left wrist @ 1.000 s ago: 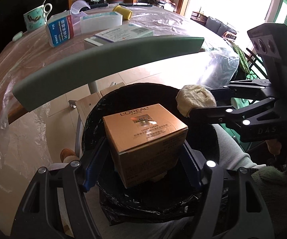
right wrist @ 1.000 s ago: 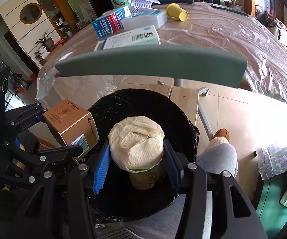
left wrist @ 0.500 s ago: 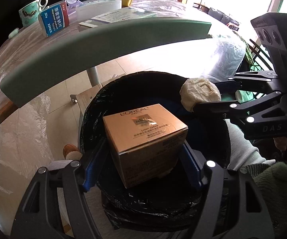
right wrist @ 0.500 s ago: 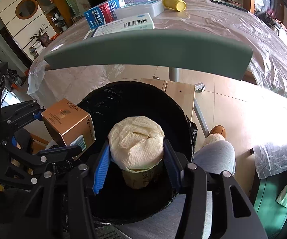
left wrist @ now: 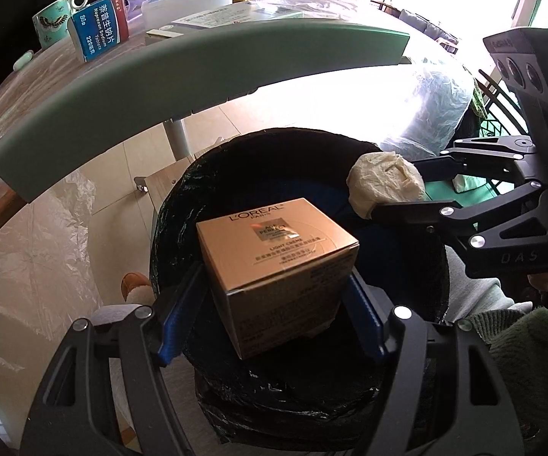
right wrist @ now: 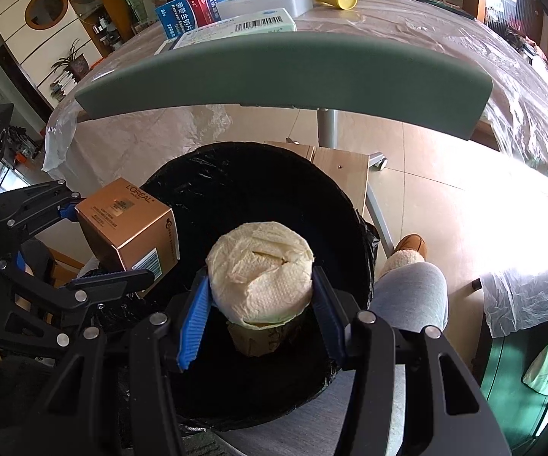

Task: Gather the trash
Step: 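Open left tool dropping the L'Oréal box while right tool drops the wrapped ball into bin, then grasp white-blue medicine box with left tool while right tool grasps barcode medicine box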

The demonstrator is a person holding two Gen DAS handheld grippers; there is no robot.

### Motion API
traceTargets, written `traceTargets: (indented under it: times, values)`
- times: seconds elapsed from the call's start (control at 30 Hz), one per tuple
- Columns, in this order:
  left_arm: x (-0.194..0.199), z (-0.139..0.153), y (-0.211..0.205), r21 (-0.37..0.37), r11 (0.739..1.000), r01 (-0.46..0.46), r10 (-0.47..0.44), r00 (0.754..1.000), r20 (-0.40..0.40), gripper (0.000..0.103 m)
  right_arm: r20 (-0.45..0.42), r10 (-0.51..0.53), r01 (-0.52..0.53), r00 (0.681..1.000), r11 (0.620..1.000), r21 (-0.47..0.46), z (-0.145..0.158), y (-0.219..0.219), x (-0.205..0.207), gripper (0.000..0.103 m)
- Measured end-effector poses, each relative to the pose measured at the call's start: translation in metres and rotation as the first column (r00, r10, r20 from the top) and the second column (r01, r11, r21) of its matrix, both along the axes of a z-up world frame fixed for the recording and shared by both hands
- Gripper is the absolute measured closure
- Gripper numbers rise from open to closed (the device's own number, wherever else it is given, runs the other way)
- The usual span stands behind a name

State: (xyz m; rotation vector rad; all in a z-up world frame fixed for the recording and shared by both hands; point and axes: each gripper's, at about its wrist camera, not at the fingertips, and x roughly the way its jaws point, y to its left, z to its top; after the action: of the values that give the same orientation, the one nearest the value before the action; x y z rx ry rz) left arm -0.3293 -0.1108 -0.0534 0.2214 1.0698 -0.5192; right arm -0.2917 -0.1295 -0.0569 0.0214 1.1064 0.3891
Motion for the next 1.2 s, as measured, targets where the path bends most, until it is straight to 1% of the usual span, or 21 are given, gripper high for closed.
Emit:
traceTargets:
  times: [0.03,0.07,0.1,0.13,0.17,0.2,0.37,0.4,0.47,0.57,0.63,0.67,0.7,0.73,0.8,0.87,0.97,1.03,1.13,1.2]
  values:
    - [0.000,0.000,-0.001,-0.003,1.000,0.007,-0.007,1.000,0.004,0.031,0.000,-0.003,0.003,1.000,1.000,0.001,0.000,0.000,0.000,0.051]
    - [-0.002,0.002,-0.002,-0.006,1.000,0.017,-0.017,1.000,0.017,0.031,0.003,-0.009,0.009,1.000,1.000,0.009,0.001,-0.002,0.000,0.049]
    - [-0.003,0.003,-0.002,0.000,1.000,0.018,-0.018,0.999,0.029,0.028,0.007,-0.019,0.019,1.000,1.000,0.020,0.003,-0.004,-0.001,0.034]
    - [-0.003,0.004,-0.003,0.006,1.000,0.017,-0.017,0.999,0.037,0.022,0.015,-0.032,0.031,0.999,0.999,0.032,0.005,-0.007,-0.002,0.028]
    - [-0.004,0.006,-0.003,0.004,1.000,0.016,-0.016,0.999,0.045,0.019,0.022,-0.041,0.040,0.999,0.998,0.045,0.008,-0.010,-0.003,0.023]
    - [-0.004,0.008,-0.002,0.001,1.000,0.013,-0.013,0.999,0.046,0.018,0.026,-0.046,0.044,0.999,0.997,0.057,0.012,-0.013,-0.003,0.023]
    - [-0.003,0.019,0.008,-0.035,0.999,-0.007,0.009,0.999,0.044,0.017,0.083,-0.063,0.059,0.995,0.997,0.055,0.034,-0.023,-0.006,0.023]
    - [-0.004,0.023,0.010,-0.038,0.999,-0.013,0.015,0.999,0.051,0.017,0.105,-0.064,0.058,0.992,0.997,0.059,0.043,-0.025,-0.008,0.023]
    - [-0.008,0.037,0.013,-0.069,0.998,-0.010,0.015,0.997,0.076,0.017,0.156,-0.062,0.053,0.986,0.996,0.066,0.059,-0.028,-0.011,0.023]
    - [-0.013,0.066,0.018,-0.111,0.994,0.002,0.012,0.992,0.125,0.017,0.241,-0.062,0.050,0.969,0.997,0.056,0.089,-0.032,-0.010,0.023]
    - [-0.014,0.085,0.020,-0.117,0.993,0.003,0.018,0.984,0.175,0.017,0.274,-0.067,0.053,0.959,0.997,0.058,0.103,-0.033,-0.006,0.023]
    - [-0.014,0.095,0.022,-0.122,0.993,-0.001,0.026,0.979,0.204,0.014,0.282,-0.064,0.048,0.957,0.997,0.063,0.108,-0.033,-0.003,0.023]
    - [-0.013,0.103,0.023,-0.124,0.992,-0.007,0.035,0.973,0.227,0.007,0.291,-0.058,0.041,0.955,0.997,0.064,0.113,-0.031,0.001,0.022]
    - [-0.011,0.111,0.026,-0.125,0.992,-0.020,0.052,0.964,0.259,0.006,0.301,-0.052,0.038,0.952,0.998,0.055,0.116,-0.028,0.006,0.022]
    - [-0.004,0.121,0.031,-0.132,0.990,-0.043,0.079,0.955,0.287,0.006,0.315,-0.039,0.036,0.948,0.999,0.017,0.119,-0.019,0.017,0.020]
    - [0.009,0.125,0.039,-0.142,0.987,-0.078,0.116,0.952,0.282,0.006,0.302,-0.024,0.026,0.953,1.000,-0.004,0.119,-0.009,0.031,0.020]
    - [0.032,0.130,0.051,-0.137,0.982,-0.131,0.166,0.945,0.282,0.006,0.262,0.023,-0.021,0.965,1.000,-0.009,0.114,0.007,0.047,0.020]
    - [0.050,0.134,0.059,-0.139,0.977,-0.164,0.196,0.942,0.273,0.006,0.208,0.072,-0.069,0.975,0.997,-0.021,0.108,0.024,0.062,0.018]
    - [0.073,0.140,0.070,-0.149,0.970,-0.192,0.226,0.936,0.269,0.006,0.155,0.112,-0.108,0.981,0.993,-0.038,0.102,0.043,0.081,0.018]
    - [0.089,0.143,0.074,-0.155,0.967,-0.204,0.239,0.936,0.258,0.006,0.129,0.110,-0.103,0.986,0.993,-0.055,0.099,0.049,0.095,0.018]
